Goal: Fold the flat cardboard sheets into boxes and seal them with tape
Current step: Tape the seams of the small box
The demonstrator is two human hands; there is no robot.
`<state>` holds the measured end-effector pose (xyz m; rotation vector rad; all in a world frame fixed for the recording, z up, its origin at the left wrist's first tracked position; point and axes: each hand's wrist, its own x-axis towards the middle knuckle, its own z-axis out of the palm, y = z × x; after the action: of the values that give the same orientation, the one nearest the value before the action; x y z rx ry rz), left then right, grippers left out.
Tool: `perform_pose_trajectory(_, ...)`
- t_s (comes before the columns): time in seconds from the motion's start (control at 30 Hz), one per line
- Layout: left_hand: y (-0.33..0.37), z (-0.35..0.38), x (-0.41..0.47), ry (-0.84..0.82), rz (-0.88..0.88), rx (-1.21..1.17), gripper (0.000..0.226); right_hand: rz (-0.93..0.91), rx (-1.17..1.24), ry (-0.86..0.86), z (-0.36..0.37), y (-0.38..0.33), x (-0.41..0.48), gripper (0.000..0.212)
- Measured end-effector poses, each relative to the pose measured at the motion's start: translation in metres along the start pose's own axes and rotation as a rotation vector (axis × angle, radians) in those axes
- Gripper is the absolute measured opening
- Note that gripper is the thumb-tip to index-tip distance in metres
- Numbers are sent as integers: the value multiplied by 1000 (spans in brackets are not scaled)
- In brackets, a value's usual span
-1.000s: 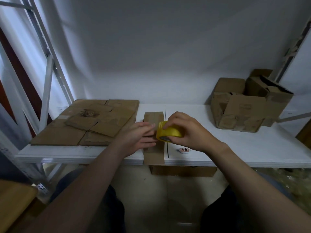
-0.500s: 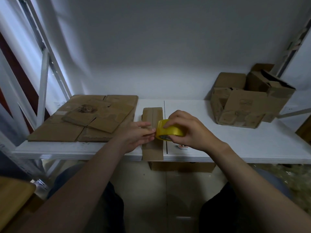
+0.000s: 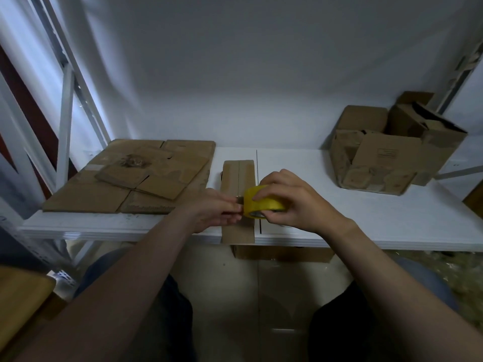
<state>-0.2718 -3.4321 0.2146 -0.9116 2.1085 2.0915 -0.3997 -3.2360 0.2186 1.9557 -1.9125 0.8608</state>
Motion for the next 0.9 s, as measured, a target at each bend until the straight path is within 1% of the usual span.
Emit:
perform_pose_trajectory(0.2,-1,6,3,38,32,66,23,35,3,-40,-2,-3,-2,27)
perform_pose_trajectory(0.33,6,3,0,61,34,113,23,57,-23,-109,1,0,-3,29)
perform_pose_trajectory(0.47,10,-1,-3,48,6,117,19,43,-34,-100,3,-2,-3,29)
perform_pose_trajectory(0.57,9,-3,-4,33,-19,97,12,15,-77,-93,6,-5,-3,30)
perform_pose_trajectory(0.67,6,-10,-2,52,42,205,26,1,-97,-89,5,-4,-4,33)
perform_pose_trajectory(0.7,5,-12,-2,63,56,225,27,-1,-90,-86,4,-4,-3,33)
perform_pose_trajectory(0.83,5,-12,-5,128,98,355,21,-20,-95,-84,6,-6,1,33)
perform_pose_trajectory(0.9,8,-8,-10,139,106,380,16,-8,-84,-82,7,-6,3,32)
